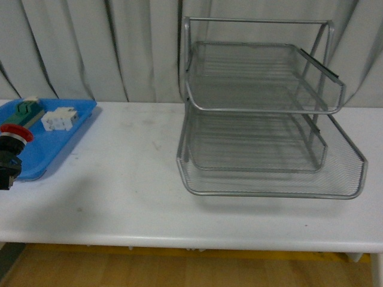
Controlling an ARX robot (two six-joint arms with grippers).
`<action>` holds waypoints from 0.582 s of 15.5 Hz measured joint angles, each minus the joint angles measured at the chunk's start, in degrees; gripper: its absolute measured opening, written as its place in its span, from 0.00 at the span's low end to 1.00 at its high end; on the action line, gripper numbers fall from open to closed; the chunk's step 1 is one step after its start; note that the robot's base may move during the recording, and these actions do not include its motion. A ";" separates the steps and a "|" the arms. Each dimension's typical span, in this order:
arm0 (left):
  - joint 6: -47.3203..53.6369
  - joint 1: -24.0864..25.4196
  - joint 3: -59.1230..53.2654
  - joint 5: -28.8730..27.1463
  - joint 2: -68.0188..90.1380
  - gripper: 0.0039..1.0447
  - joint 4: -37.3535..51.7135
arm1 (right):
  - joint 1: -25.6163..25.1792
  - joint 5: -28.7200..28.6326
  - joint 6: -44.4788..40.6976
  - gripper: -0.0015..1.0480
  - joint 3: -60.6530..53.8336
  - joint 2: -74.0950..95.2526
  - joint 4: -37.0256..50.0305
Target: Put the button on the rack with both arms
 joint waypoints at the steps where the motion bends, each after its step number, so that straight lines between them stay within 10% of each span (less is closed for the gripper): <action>1: 0.04 -0.17 0.00 0.02 -0.09 0.35 0.20 | 0.00 0.02 0.00 0.94 0.00 0.00 0.00; 9: -2.95 -14.25 6.88 -2.10 -1.92 0.35 -2.19 | 0.00 0.13 0.00 0.94 0.00 0.00 -0.04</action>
